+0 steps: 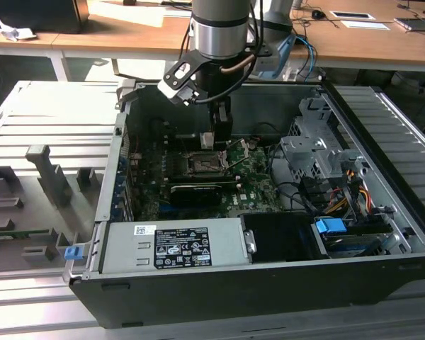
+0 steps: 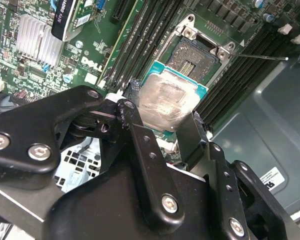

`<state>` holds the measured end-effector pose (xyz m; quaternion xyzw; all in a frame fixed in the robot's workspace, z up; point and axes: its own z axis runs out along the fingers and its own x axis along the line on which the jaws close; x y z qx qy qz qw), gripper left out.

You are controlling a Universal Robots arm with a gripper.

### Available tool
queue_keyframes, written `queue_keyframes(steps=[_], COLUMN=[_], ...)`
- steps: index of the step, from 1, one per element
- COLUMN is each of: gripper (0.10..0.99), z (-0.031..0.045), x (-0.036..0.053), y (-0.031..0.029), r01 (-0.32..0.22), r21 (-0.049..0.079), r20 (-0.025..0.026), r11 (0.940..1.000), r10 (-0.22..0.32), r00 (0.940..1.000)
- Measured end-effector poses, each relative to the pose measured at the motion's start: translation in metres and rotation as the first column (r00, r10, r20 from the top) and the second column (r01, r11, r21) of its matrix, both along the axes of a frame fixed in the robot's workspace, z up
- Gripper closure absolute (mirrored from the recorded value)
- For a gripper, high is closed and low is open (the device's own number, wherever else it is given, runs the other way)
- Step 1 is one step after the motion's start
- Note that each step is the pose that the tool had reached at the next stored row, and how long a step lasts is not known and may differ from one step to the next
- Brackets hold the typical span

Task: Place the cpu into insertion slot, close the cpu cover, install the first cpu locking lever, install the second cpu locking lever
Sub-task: 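Place the cpu into insertion slot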

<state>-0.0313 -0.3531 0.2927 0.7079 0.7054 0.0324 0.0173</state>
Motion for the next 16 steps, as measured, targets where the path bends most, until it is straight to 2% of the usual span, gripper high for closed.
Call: queue_keyframes(steps=[16], gripper=[0.553], z=[-0.0048], x=[0.0], y=[0.0], r01=[0.0], r21=[0.0], r20=[-0.0003], r11=[1.0], r10=[0.0], r00=[1.0])
